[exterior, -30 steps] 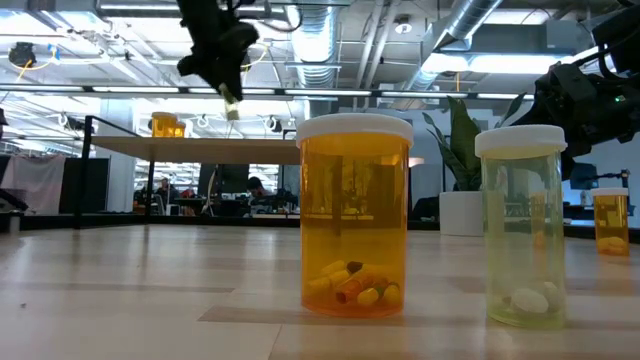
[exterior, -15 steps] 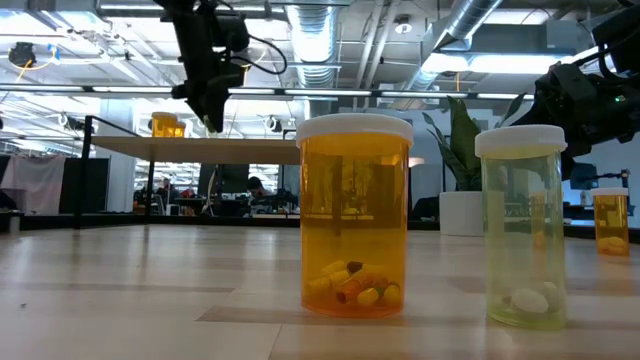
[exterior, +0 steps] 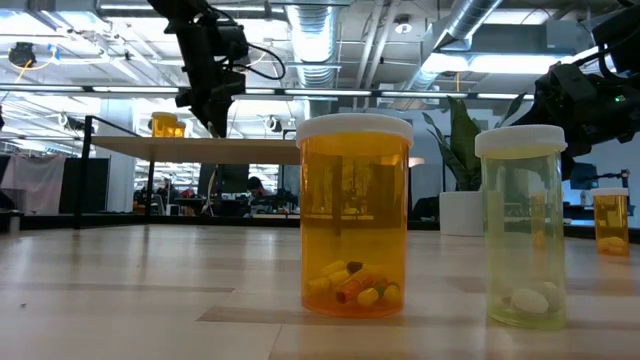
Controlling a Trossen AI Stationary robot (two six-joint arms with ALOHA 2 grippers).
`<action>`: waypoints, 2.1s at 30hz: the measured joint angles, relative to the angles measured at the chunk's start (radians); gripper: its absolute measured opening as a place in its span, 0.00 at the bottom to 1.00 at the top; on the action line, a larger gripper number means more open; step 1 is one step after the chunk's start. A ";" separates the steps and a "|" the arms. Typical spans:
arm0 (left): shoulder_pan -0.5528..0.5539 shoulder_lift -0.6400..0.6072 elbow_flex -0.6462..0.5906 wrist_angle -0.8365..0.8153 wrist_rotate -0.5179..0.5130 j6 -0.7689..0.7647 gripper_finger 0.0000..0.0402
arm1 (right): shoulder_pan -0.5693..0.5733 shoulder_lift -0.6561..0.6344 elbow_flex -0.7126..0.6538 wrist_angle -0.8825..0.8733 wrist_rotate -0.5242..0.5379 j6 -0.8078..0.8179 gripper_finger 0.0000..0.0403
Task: Pick and place medicine bottles onto shelf by color
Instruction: Put the top yellow pill bottle on the shelf
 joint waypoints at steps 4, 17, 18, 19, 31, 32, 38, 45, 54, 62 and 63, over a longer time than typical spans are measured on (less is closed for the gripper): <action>0.002 0.026 0.031 -0.015 -0.001 -0.001 0.26 | 0.000 0.000 0.000 0.000 0.000 0.000 0.63; 0.014 0.090 0.136 -0.083 -0.036 -0.038 0.26 | 0.000 0.000 0.000 0.000 0.000 0.000 0.63; 0.015 0.090 0.136 -0.082 -0.042 -0.051 0.26 | 0.000 0.000 0.000 0.000 0.000 0.000 0.63; 0.015 0.090 0.136 -0.082 -0.046 -0.064 0.26 | 0.000 0.000 0.000 0.000 0.000 0.000 0.63; 0.003 0.090 0.136 -0.079 -0.104 -0.138 0.26 | 0.000 0.000 0.000 0.000 0.000 0.000 0.63; -0.002 0.090 0.136 -0.079 -0.117 -0.138 0.26 | 0.000 0.000 0.000 0.000 0.000 0.000 0.63; -0.017 0.068 0.122 -0.068 -0.131 -0.136 0.26 | 0.000 0.000 0.000 0.000 0.000 0.000 0.63; -0.018 -0.046 0.009 0.039 -0.117 -0.146 0.26 | 0.000 0.000 0.000 0.000 0.000 0.000 0.63; 0.004 -0.055 0.001 0.055 -0.069 -0.110 0.26 | 0.000 0.000 0.000 0.000 0.000 0.000 0.63; 0.004 -0.053 -0.062 0.090 -0.029 -0.121 0.26 | 0.000 0.000 0.000 0.000 0.000 0.000 0.63; 0.004 -0.053 -0.065 0.092 -0.028 -0.122 0.26 | 0.000 0.000 0.000 0.000 0.000 0.000 0.63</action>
